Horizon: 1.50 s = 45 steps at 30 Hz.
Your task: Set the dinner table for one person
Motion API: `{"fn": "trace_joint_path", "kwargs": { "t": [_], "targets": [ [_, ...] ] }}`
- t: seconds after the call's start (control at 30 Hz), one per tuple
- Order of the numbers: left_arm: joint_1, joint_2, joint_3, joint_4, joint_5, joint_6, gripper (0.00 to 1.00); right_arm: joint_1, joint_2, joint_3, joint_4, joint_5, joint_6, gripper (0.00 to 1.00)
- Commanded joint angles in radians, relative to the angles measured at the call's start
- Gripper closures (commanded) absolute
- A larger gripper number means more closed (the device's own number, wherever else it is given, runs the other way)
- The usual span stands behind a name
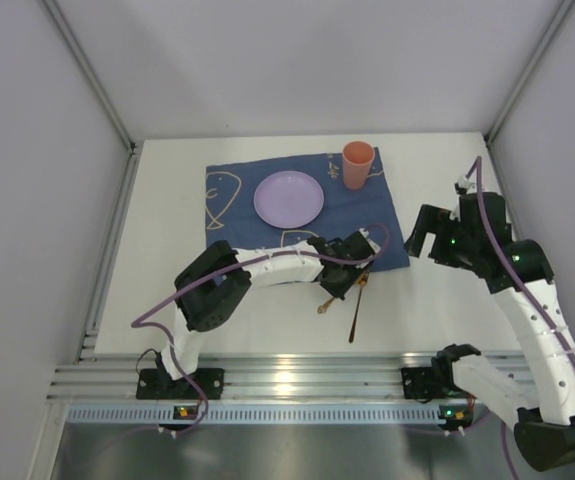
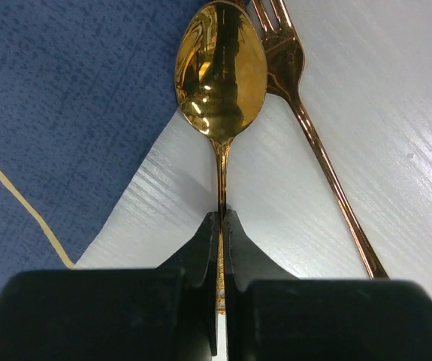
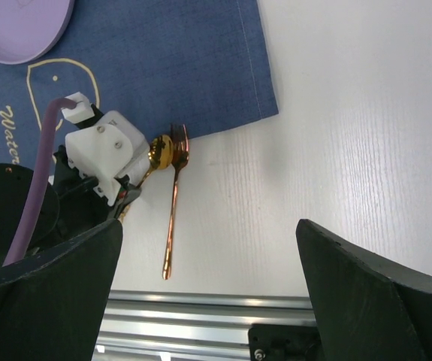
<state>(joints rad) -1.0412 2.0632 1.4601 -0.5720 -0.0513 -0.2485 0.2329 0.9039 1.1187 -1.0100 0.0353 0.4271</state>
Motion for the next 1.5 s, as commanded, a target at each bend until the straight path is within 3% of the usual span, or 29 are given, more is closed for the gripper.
{"fn": "trace_joint_path", "kwargs": {
  "t": [0.0,0.17,0.57,0.9,1.0,1.13,1.4,1.47],
  "targets": [
    [-0.008,0.13,-0.129,-0.055,-0.036,-0.032,1.0,-0.003,-0.002,-0.013,0.042,-0.003,-0.019,0.0],
    [-0.008,0.02,-0.127,-0.066,-0.016,-0.07,1.0,-0.003,-0.016,-0.025,0.093,-0.106,-0.022,0.0],
    [-0.01,-0.182,0.138,-0.207,0.011,-0.198,1.0,-0.009,0.061,-0.154,0.333,-0.271,0.167,0.0],
    [-0.008,-0.342,0.045,-0.215,-0.025,-0.294,1.0,-0.093,0.145,-0.116,0.488,-0.363,0.254,0.0],
    [-0.008,-0.37,0.034,-0.206,-0.025,-0.307,1.0,-0.092,0.185,-0.114,0.534,-0.429,0.289,0.0],
    [-0.008,-0.364,0.063,-0.2,-0.024,-0.302,1.0,-0.073,0.208,-0.229,0.709,-0.563,0.396,0.03],
    [-0.008,-0.308,0.177,-0.23,-0.025,-0.268,1.0,0.011,0.213,-0.31,0.749,-0.572,0.42,0.1],
    [-0.006,-0.298,0.204,-0.236,-0.028,-0.264,1.0,0.025,0.214,-0.353,0.778,-0.578,0.436,0.18]
  ]
}}
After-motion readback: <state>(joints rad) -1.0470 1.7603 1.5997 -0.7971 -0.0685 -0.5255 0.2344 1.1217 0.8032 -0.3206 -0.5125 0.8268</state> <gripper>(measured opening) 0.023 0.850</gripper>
